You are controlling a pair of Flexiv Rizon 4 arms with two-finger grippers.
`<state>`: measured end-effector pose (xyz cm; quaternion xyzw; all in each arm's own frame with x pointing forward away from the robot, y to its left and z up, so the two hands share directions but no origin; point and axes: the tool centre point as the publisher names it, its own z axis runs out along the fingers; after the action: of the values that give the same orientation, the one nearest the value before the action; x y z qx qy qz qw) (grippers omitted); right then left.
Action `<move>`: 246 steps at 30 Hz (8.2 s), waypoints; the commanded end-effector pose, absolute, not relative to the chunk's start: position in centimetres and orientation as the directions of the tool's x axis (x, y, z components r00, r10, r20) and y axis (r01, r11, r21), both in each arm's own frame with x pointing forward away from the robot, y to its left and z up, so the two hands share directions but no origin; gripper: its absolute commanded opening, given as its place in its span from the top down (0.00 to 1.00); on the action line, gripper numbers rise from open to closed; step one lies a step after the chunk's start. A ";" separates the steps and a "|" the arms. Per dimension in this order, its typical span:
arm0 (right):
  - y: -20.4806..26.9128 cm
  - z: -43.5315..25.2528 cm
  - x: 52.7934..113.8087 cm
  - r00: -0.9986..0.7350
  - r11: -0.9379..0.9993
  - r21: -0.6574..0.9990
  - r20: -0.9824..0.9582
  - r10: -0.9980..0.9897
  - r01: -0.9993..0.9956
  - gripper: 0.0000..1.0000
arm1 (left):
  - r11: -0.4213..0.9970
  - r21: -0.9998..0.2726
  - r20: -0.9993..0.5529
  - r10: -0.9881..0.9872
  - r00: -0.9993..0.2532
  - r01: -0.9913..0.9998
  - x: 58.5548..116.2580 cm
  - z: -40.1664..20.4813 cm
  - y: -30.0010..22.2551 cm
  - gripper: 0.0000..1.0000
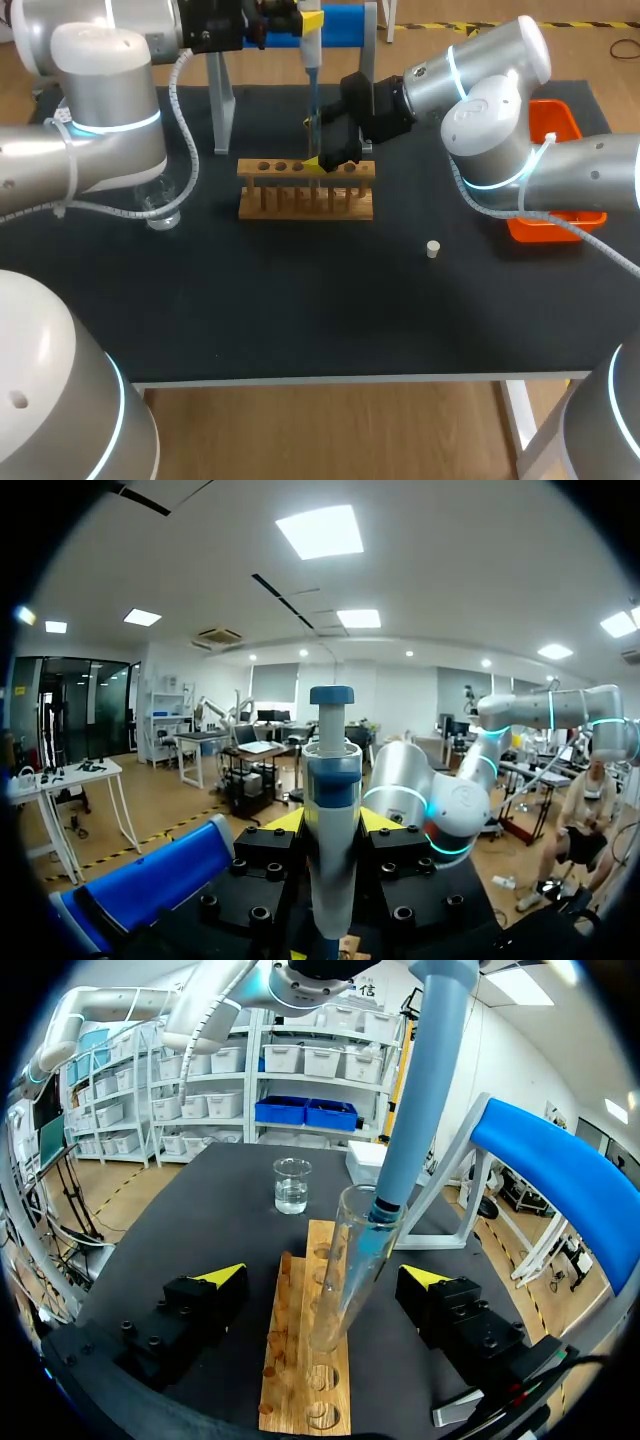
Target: Invert the test tube, pick up the pipette, mount the tip to pipette, aspirate from beaker and dispense into the tube, eject the tip, return the pipette, and cap with the stopper.
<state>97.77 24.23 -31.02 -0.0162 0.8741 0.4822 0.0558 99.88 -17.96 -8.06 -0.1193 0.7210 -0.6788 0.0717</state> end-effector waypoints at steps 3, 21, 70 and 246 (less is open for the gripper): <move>24.2 -30.9 97.7 -0.993 0.537 0.840 -0.112 0.025 -0.082 0.00 | 0.049 -0.996 0.058 -0.269 -0.961 -0.074 99.9 -8.1 -18.0 1.00; 21.7 -30.2 97.4 -0.991 0.519 0.851 -0.128 0.048 -0.085 0.00 | 0.049 -0.996 0.058 -0.269 -0.961 -0.074 99.9 -8.1 -18.0 1.00; 13.3 -22.2 96.2 -0.987 0.309 0.950 -0.095 0.127 -0.051 0.00 | 0.049 -0.996 0.058 -0.269 -0.961 -0.074 99.9 -8.1 -18.0 1.00; 24.7 -0.2 100.8 -0.999 0.051 0.998 0.022 0.049 0.024 0.98 | 0.049 -0.996 0.058 -0.269 -0.961 -0.074 99.9 -8.1 -18.0 1.00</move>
<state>101.26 25.29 -0.86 0.0255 0.7229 0.6905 0.0062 99.88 -17.99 -8.24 -0.1186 0.7204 -0.6795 0.0721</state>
